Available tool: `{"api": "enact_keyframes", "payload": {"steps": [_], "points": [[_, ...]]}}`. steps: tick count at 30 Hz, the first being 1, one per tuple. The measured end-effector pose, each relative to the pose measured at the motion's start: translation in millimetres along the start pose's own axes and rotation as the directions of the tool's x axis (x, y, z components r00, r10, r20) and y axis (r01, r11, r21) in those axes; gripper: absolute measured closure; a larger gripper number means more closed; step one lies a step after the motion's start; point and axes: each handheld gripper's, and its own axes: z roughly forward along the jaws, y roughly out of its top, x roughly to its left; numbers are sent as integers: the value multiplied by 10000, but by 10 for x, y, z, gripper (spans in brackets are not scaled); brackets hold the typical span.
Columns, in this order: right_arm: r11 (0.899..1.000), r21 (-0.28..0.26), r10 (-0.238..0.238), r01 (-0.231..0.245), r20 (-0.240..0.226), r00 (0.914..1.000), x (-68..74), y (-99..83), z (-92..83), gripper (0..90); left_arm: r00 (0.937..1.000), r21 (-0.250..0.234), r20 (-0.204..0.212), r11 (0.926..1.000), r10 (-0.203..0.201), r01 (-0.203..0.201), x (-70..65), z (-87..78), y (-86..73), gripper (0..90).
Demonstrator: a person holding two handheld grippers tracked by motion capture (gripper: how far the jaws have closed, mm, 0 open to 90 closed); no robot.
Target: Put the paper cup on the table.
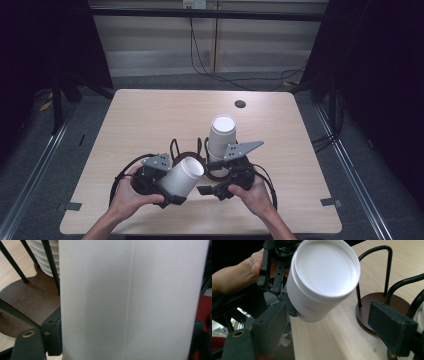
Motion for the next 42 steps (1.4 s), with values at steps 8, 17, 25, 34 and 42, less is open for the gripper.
{"api": "enact_keyframes", "payload": {"steps": [8,17,25,34,42], "points": [[9993,283,246,-256,359,9991,-57,-44,30,156,9999,574,-98,9983,-39,45,-11,17,-11,180],[9956,940,-35,17,196,9998,11,-34,4,149,9984,1299,-496,9913,273,-206,-36,3,42,182],[9870,1604,-93,38,337,9994,3,-56,-25,151,9969,1831,-449,9815,651,-558,-46,-86,133,181],[9656,2578,-342,342,-44,9994,-10,-41,-18,156,9964,3062,-311,9497,789,-656,-27,45,202,179],[9457,3189,-496,635,-518,9974,-42,25,81,179,9929,3730,-78,9216,1188,-1073,-47,120,268,180]]}}
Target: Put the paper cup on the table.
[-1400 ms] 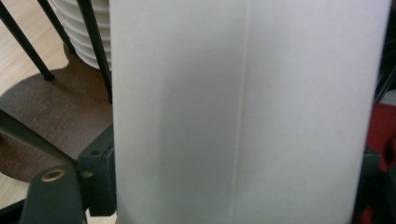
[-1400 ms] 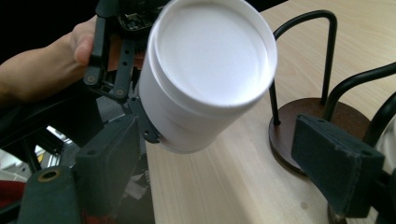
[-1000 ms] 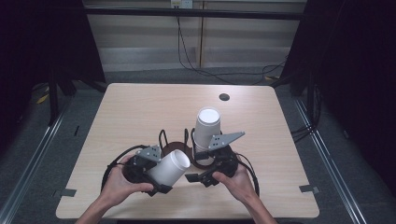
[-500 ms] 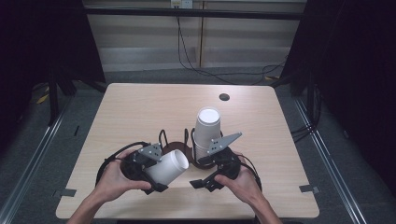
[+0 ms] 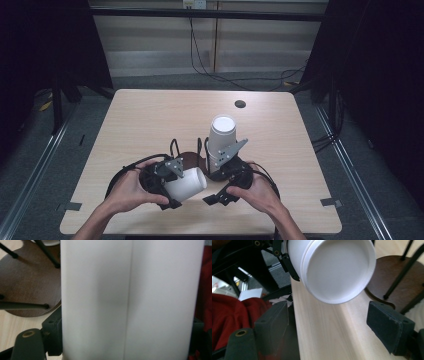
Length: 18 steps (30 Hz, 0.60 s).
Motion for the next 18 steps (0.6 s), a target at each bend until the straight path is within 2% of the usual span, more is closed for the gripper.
{"api": "enact_keyframes", "payload": {"steps": [5,6,9,13,15,16,18], "points": [[9998,196,-84,84,5,10000,-24,12,23,177,10000,238,-15,9997,89,-89,-19,28,27,182],[9995,326,-33,36,-79,10000,-25,11,35,178,9997,178,-170,9997,169,-166,-17,37,40,181],[9990,437,-90,99,-205,9997,-7,11,57,230,9995,242,-139,9993,287,-283,-18,48,49,181],[9937,1111,-110,159,-449,9989,22,45,110,223,9993,395,-170,9987,330,-323,-29,79,63,181],[9917,1278,-42,120,-616,9981,19,53,144,219,9992,509,-114,9979,395,-389,-47,102,70,181],[9917,1278,-42,120,-616,9981,19,53,144,219,9990,589,-50,9973,444,-441,-58,107,74,181],[9868,1608,-155,204,-319,9994,23,69,200,193,9989,620,-25,9970,474,-472,-86,125,80,182]]}}
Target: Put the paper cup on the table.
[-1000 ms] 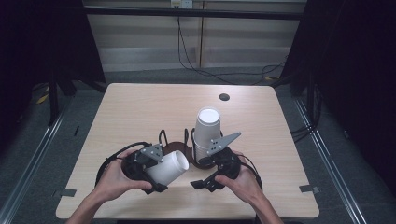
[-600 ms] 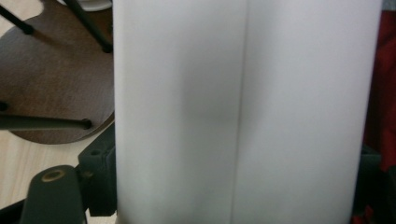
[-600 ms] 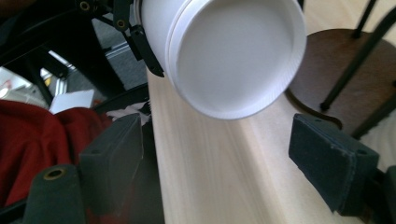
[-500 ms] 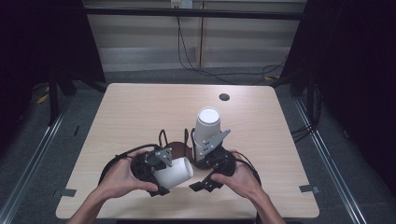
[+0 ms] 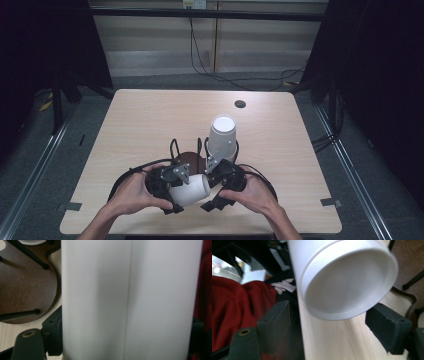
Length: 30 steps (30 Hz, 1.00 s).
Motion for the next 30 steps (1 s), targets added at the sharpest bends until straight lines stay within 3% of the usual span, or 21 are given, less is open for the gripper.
{"api": "enact_keyframes", "payload": {"steps": [2,9,10,18,22,25,26,29,30], "points": [[10000,-31,-82,83,215,9997,1,11,9,179,9999,112,96,9999,61,-62,-21,18,8,182],[9994,-45,-330,331,137,9994,50,30,7,155,9989,163,266,9991,386,-390,-65,53,56,184],[9992,101,-395,395,65,9992,60,37,30,153,9976,330,336,9976,603,-614,-99,85,71,184],[9975,270,-653,656,-134,9978,82,55,100,168,9959,0,667,9981,619,-620,-104,95,94,184],[9970,207,-735,741,-295,9969,67,62,142,160,9962,-43,560,9978,661,-659,-92,117,99,184],[9979,292,-580,585,-192,9981,68,55,151,160,9963,-89,548,9978,658,-654,-89,130,100,184],[9982,108,-577,582,-416,9975,58,43,163,164,9947,-213,750,9974,703,-689,-94,139,104,184],[9980,138,-611,617,-456,9971,47,34,179,172,9945,-269,805,9975,666,-646,-103,142,110,184],[9979,186,-606,615,-461,9971,44,35,186,174,9936,-103,743,9964,845,-840,-92,132,119,184]]}}
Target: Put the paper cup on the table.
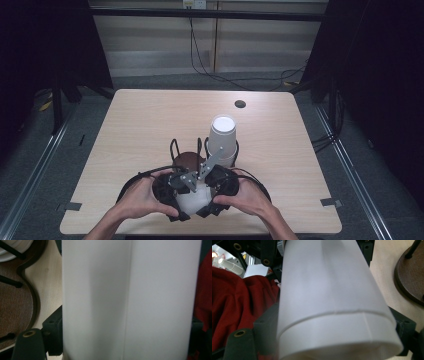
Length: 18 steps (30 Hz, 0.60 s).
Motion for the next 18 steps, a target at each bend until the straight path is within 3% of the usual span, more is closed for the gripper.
{"api": "enact_keyframes", "payload": {"steps": [1,2,3,5,6,8,12,13,15,18], "points": [[10000,-33,22,-22,76,10000,-2,0,-1,194,10000,78,-79,10000,44,-43,7,-5,3,184],[10000,-54,-33,33,-66,10000,-7,0,-1,213,9994,-245,17,9991,-345,345,-17,10,-1,184],[10000,-52,-79,79,-135,9999,-2,2,2,210,9994,-289,66,9990,-349,350,-16,11,-3,184],[10000,-29,-59,58,-165,9998,2,2,7,214,9995,-344,181,9990,-271,277,-15,13,-7,184],[10000,-42,-52,51,-179,9998,2,4,8,211,9999,15,44,9999,114,-114,9,3,-3,184],[9999,-68,-127,126,-201,9997,1,6,9,207,9999,-107,102,9999,-100,101,-9,26,-3,184],[9999,19,-114,114,-223,9997,7,5,18,230,9997,-129,160,9998,-165,167,-8,42,-4,183],[9999,-27,-170,169,-163,9997,10,3,22,238,10000,9,86,10000,-2,2,6,39,-5,183],[9999,5,-143,143,-52,9999,23,8,29,245,9996,-129,213,9997,-200,203,-11,50,-18,178],[9998,57,-170,170,-86,9998,18,4,28,246,9996,-83,226,9999,138,-136,14,41,-22,170]]}}
